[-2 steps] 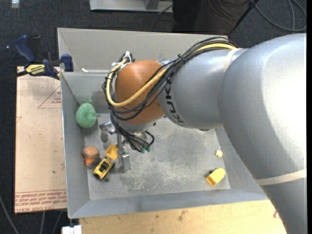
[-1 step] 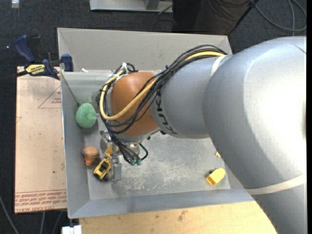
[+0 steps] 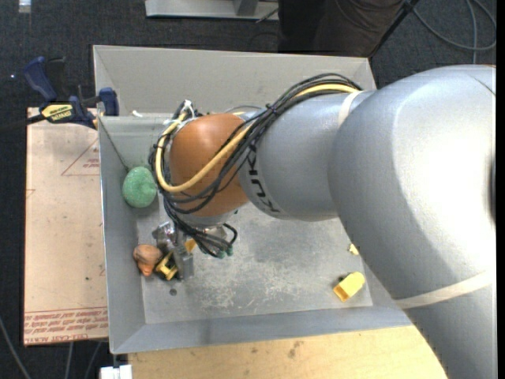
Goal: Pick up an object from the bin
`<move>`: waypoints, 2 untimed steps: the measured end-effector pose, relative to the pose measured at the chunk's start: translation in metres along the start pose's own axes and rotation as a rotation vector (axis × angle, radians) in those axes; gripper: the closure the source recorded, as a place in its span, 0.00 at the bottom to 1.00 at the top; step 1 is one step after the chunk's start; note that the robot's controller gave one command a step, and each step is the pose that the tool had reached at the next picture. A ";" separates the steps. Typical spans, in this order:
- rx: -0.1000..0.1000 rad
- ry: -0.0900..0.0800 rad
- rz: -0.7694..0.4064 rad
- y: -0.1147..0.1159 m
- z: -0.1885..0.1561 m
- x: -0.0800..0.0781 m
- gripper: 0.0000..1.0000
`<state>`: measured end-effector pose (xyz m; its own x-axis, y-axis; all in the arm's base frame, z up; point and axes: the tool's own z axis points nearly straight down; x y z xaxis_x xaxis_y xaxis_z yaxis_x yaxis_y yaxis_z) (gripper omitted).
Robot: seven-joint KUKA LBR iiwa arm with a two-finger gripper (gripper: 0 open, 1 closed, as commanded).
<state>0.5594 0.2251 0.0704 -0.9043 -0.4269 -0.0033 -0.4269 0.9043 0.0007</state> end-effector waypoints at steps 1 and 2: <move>0.000 0.000 0.000 0.000 0.000 0.000 1.00; -0.001 0.000 -0.046 -0.011 -0.119 -0.013 1.00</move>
Offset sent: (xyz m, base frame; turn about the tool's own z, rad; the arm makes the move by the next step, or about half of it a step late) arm 0.0157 -0.0049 0.1193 -0.0481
